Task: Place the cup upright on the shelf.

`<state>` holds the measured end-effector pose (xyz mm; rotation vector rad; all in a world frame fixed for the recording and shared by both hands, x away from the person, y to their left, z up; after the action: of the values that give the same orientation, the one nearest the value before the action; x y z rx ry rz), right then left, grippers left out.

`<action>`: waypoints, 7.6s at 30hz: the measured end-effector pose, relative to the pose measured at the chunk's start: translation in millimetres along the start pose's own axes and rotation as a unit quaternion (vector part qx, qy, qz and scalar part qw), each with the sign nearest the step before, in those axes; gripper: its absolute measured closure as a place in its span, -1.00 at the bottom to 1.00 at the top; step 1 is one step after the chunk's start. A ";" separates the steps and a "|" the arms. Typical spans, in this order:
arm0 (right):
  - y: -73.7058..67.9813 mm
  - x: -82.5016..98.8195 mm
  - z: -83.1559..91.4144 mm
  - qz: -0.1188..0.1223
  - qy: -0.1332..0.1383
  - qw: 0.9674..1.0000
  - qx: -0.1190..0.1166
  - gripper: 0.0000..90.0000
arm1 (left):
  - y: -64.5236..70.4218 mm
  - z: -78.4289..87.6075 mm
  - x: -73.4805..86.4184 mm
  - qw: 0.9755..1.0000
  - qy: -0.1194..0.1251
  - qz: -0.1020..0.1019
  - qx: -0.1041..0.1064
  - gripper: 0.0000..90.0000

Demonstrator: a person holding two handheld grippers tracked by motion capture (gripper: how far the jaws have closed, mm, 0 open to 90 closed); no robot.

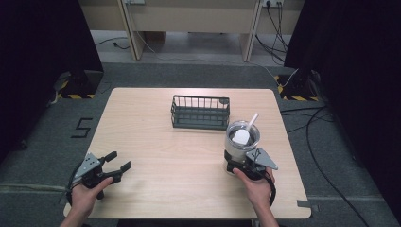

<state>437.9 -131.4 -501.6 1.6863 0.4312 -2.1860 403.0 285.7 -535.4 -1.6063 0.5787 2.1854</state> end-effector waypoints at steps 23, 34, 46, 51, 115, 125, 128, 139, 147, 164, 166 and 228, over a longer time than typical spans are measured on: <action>4.7 -42.4 -6.9 0.008 0.029 1.000 0.003 -0.76 | -0.4 -0.1 0.2 1.000 0.000 0.003 -0.001 -0.52; 4.6 -58.7 -13.3 0.011 0.039 0.999 0.000 -0.76 | -1.0 0.4 0.0 1.000 0.001 0.003 -0.002 -0.52; 6.8 -72.0 -24.3 0.012 0.045 0.999 0.000 -0.76 | -1.7 1.0 -0.4 1.000 0.003 0.005 -0.002 -0.52; 7.3 -80.5 -28.8 0.013 0.049 0.999 0.001 -0.76 | -1.9 1.0 -0.4 1.000 0.003 0.005 -0.002 -0.52; 9.7 -149.0 -84.9 0.016 0.066 0.998 0.002 -0.76 | -1.5 1.1 -1.3 1.000 0.005 0.006 -0.001 -0.52; 10.2 -158.4 -93.9 0.014 0.067 0.998 0.004 -0.76 | -1.4 1.1 -1.4 1.000 0.005 0.006 0.000 -0.52; 10.4 -159.7 -95.6 0.014 0.067 0.998 0.003 -0.76 | -1.6 1.0 -1.4 1.000 0.005 0.006 0.000 -0.52; 13.2 -164.7 -105.7 0.011 0.064 0.998 0.007 -0.76 | -1.5 0.7 -1.4 1.000 0.005 0.007 0.000 -0.52; 13.9 -165.6 -114.1 0.007 0.059 0.998 0.008 -0.76 | -2.0 1.1 -1.3 1.000 0.005 0.007 -0.001 -0.52; 13.9 -172.7 -135.3 0.006 0.053 0.999 0.012 -0.76 | -2.8 1.7 -1.7 1.000 0.006 0.007 -0.001 -0.52; 13.6 -173.5 -137.7 0.007 0.052 0.999 0.012 -0.76 | -2.8 1.7 -1.7 1.000 0.006 0.007 -0.001 -0.52; 12.5 -130.1 -195.1 -0.003 -0.008 1.000 0.021 -0.76 | -2.7 1.9 -2.4 1.000 0.008 0.008 0.002 -0.52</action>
<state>642.4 -45.7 -424.2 1.6900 0.3885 -2.2264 403.6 288.8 -532.9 -1.6255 0.6011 2.1827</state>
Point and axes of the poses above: each handheld gripper's, and its own axes: z roughly backward along the jaws, x roughly out of its underside, y roughly to its right, the point moved 9 cm from there along -z, roughly forward along the jaws, and after that the axes turned 2 degrees about -x, right-handed, at the moved point
